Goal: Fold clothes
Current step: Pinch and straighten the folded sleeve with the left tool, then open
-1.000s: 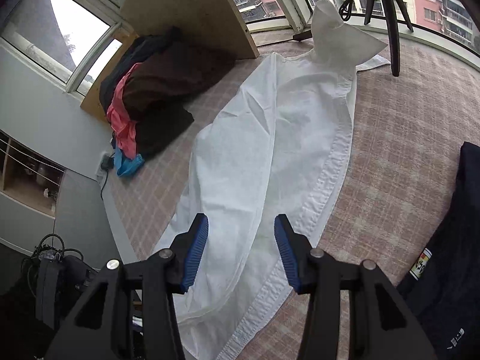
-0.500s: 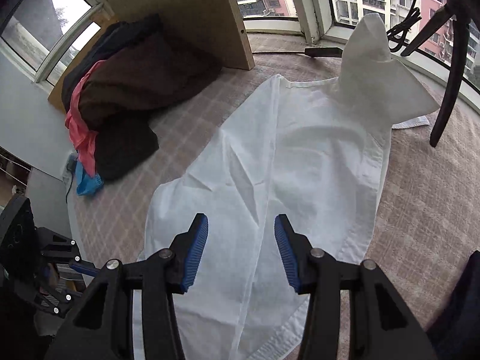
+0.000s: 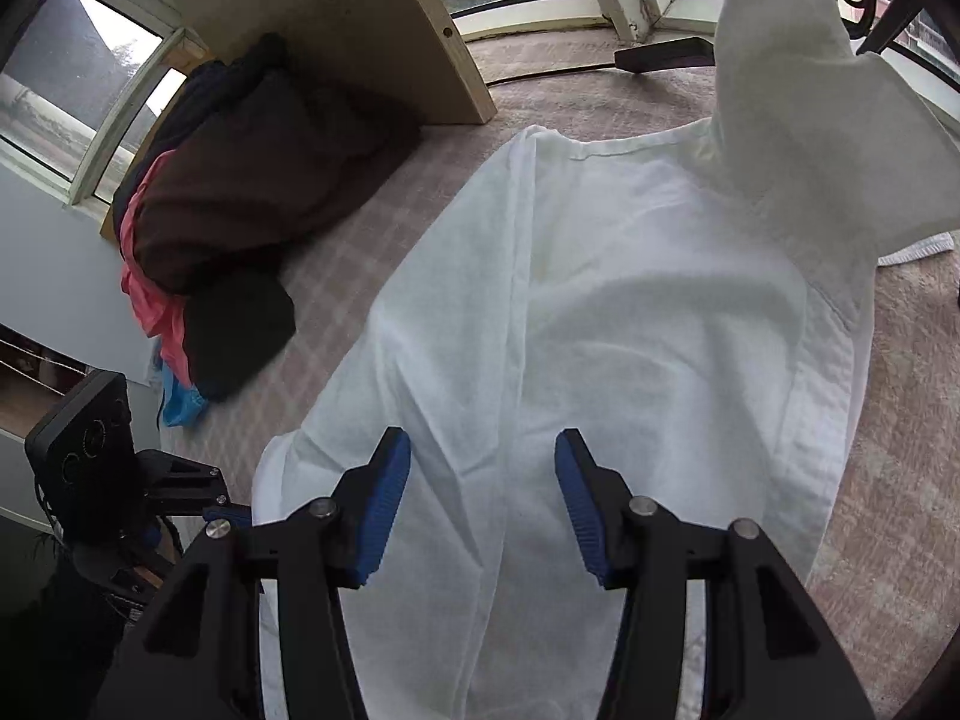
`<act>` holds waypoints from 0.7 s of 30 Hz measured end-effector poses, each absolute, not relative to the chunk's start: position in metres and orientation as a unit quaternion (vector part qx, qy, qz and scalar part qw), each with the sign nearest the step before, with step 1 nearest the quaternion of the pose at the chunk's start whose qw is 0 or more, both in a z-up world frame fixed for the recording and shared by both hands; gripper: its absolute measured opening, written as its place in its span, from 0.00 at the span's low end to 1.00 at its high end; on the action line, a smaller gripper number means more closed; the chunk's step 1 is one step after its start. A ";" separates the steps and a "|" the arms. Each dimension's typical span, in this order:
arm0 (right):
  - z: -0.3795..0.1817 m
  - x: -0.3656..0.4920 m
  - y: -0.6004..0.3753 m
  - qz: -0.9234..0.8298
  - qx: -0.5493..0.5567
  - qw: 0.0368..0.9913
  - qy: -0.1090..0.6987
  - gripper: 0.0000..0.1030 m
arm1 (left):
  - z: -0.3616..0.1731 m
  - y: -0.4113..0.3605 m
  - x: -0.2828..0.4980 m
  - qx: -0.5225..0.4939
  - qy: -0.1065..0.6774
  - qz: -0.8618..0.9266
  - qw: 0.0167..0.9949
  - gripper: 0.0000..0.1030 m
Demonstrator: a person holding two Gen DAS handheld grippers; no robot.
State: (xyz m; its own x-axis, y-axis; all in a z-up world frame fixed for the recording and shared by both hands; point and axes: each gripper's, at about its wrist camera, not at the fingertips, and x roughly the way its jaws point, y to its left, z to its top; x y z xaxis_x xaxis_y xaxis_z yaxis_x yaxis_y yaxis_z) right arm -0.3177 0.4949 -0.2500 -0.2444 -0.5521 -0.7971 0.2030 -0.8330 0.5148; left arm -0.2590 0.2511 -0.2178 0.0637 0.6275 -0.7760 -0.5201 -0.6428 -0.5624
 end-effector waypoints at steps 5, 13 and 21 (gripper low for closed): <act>-0.251 -0.325 0.489 -0.770 0.568 0.255 -0.142 0.48 | -0.217 0.253 -0.253 -0.584 -0.038 0.694 0.419 0.29; -0.255 -0.331 0.485 -0.764 0.549 0.291 -0.172 0.29 | -0.219 0.247 -0.259 -0.570 -0.090 0.696 0.427 0.04; -0.218 -0.322 0.486 -0.822 0.480 0.270 -0.145 0.02 | -0.210 0.239 -0.258 -0.553 -0.033 0.742 0.377 0.03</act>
